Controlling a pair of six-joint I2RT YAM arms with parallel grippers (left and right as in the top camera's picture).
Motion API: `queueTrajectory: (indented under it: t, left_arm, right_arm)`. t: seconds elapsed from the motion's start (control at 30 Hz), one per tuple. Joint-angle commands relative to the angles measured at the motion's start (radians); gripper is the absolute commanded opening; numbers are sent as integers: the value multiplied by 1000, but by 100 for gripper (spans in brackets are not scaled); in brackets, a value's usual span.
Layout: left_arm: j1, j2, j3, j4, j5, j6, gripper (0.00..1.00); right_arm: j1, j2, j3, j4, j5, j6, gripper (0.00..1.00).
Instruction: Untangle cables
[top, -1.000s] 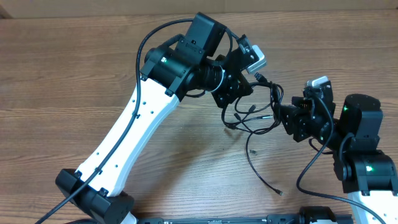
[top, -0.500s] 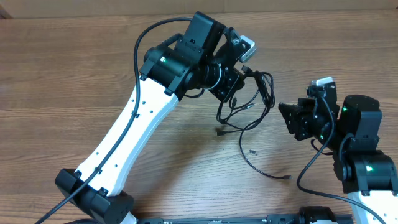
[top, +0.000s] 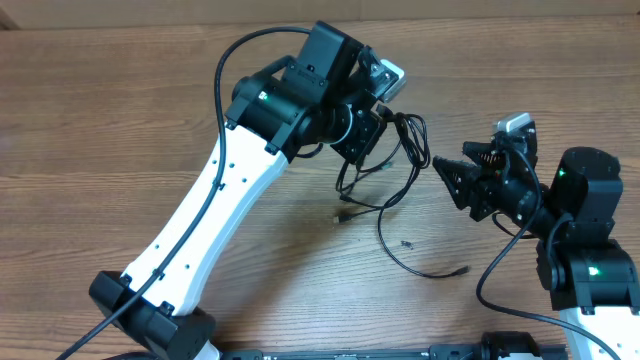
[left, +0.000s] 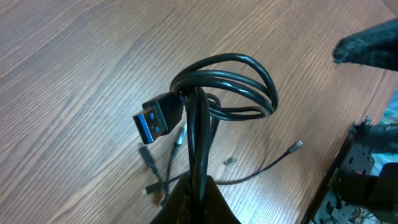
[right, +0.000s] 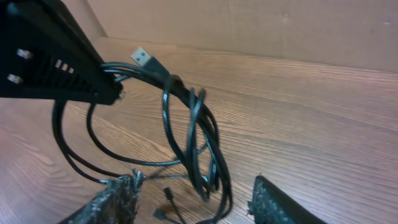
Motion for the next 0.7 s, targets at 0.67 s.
queueTrajectory:
  t: [0.67]
  left_arm:
    - [-110,2,8,28,65,26,4]
  right_arm:
    - [-1,80,13,-36,-12,-2,57]
